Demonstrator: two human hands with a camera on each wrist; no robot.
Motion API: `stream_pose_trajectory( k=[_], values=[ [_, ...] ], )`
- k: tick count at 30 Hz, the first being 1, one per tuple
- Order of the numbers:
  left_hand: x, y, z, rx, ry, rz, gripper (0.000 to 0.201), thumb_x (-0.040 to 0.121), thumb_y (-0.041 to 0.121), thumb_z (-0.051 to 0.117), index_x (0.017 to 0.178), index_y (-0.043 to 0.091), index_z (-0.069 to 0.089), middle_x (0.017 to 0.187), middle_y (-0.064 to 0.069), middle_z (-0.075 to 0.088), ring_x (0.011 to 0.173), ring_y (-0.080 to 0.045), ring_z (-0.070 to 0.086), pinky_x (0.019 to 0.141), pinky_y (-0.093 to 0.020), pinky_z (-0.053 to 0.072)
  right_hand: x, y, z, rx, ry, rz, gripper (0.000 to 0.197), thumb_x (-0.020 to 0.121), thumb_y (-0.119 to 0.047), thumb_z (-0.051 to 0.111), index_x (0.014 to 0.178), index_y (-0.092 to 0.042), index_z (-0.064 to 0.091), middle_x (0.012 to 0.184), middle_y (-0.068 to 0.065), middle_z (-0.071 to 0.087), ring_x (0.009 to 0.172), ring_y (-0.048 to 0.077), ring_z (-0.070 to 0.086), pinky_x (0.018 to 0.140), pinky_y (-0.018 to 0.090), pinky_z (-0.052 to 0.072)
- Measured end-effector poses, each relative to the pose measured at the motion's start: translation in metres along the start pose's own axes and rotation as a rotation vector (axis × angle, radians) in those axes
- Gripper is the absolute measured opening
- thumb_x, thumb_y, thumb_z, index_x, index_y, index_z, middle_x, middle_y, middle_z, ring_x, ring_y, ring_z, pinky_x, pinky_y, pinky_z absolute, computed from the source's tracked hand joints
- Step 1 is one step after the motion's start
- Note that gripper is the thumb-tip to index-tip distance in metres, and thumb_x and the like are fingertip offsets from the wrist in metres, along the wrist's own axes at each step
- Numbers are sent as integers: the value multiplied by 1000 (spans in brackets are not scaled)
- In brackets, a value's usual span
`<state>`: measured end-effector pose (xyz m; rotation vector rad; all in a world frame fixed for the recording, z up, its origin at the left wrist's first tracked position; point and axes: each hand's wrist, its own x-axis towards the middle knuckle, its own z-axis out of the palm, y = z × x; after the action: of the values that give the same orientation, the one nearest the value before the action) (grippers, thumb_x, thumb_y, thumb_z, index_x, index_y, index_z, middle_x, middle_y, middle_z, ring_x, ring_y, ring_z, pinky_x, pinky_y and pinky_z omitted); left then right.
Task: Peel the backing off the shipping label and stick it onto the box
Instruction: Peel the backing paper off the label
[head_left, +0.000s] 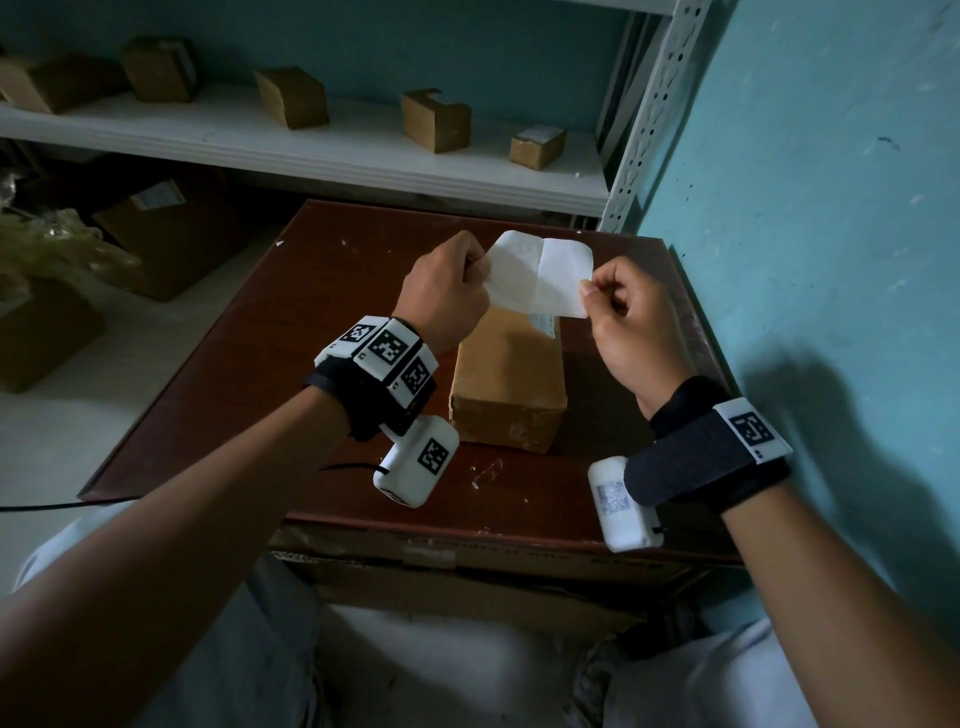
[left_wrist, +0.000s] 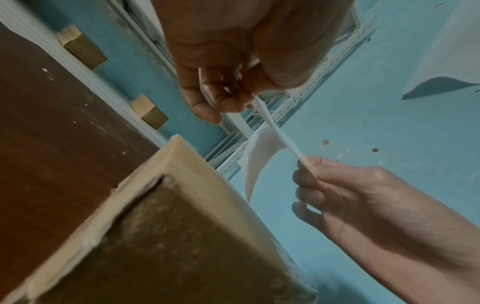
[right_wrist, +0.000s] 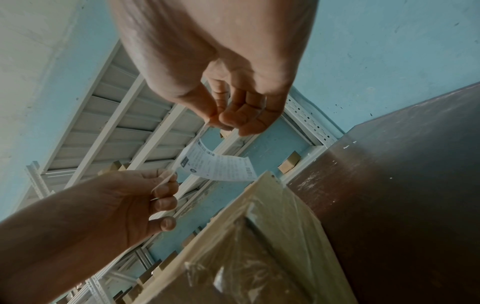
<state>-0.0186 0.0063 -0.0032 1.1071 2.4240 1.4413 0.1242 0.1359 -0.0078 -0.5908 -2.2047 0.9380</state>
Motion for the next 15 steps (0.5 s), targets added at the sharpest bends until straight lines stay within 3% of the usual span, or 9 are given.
stream_pose_trajectory(
  k=[6, 12, 15],
  values=[
    [1, -1, 0, 13, 12, 14, 10, 97, 12, 43, 95, 17, 51, 95, 4, 52, 85, -19, 60, 75, -35, 57, 0, 0, 0, 9, -8, 10, 14, 99, -22, 52, 97, -9, 57, 88, -2, 60, 85, 12, 60, 71, 27, 50],
    [1, -2, 0, 21, 17, 15, 11, 95, 10, 43, 94, 16, 52, 90, 5, 51, 85, -21, 59, 78, -42, 57, 0, 1, -1, 19, -8, 4, 10, 99, -22, 52, 95, -13, 55, 85, -3, 59, 79, 10, 57, 68, 25, 48],
    [1, -2, 1, 24, 23, 18, 11, 96, 10, 43, 93, 17, 52, 91, 6, 51, 85, -19, 59, 78, -41, 57, 0, 1, -1, 21, -7, 6, 11, 99, -22, 52, 95, -13, 56, 85, -2, 59, 78, 11, 57, 68, 27, 48]
  ],
)
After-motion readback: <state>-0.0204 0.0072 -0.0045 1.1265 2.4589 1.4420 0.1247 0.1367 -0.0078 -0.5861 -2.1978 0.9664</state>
